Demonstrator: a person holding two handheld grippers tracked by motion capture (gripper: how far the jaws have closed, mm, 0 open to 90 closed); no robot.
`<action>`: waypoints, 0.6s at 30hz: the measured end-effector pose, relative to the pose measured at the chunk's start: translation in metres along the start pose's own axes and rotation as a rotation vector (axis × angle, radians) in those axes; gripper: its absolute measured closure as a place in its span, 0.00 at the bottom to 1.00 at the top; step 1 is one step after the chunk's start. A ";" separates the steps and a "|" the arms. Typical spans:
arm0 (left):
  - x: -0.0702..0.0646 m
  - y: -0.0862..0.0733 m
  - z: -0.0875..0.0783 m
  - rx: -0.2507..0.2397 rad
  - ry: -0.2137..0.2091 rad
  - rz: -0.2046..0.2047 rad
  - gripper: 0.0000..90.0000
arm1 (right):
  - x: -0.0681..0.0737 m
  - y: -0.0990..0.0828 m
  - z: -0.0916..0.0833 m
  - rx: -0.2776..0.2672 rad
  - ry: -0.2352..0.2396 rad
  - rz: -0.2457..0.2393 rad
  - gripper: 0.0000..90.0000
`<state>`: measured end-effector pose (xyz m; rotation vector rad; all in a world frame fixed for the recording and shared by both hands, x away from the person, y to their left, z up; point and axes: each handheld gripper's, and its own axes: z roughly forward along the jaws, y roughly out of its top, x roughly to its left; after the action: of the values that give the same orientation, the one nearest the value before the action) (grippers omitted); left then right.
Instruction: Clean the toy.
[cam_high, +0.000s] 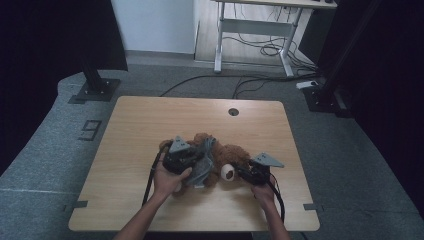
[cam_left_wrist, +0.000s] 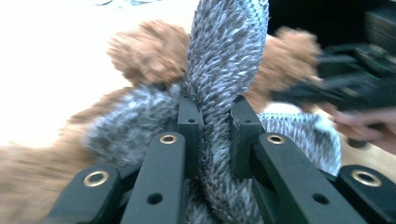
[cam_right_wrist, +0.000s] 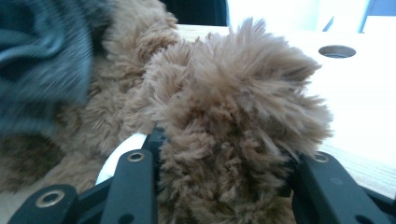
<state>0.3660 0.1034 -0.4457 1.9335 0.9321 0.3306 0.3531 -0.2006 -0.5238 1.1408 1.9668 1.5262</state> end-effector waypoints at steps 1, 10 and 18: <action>0.004 0.000 -0.001 -0.002 0.008 -0.010 0.86 | 0.000 -0.002 -0.002 -0.004 0.004 -0.001 0.63; 0.044 -0.002 -0.028 -0.043 0.044 -0.134 0.86 | 0.002 -0.009 -0.007 -0.021 0.016 -0.011 0.63; 0.017 0.009 0.007 0.050 0.009 -0.052 0.86 | 0.004 -0.009 -0.008 -0.023 0.015 -0.011 0.62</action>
<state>0.3857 0.1093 -0.4446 1.9511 1.0028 0.2889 0.3416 -0.2026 -0.5288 1.1106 1.9577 1.5522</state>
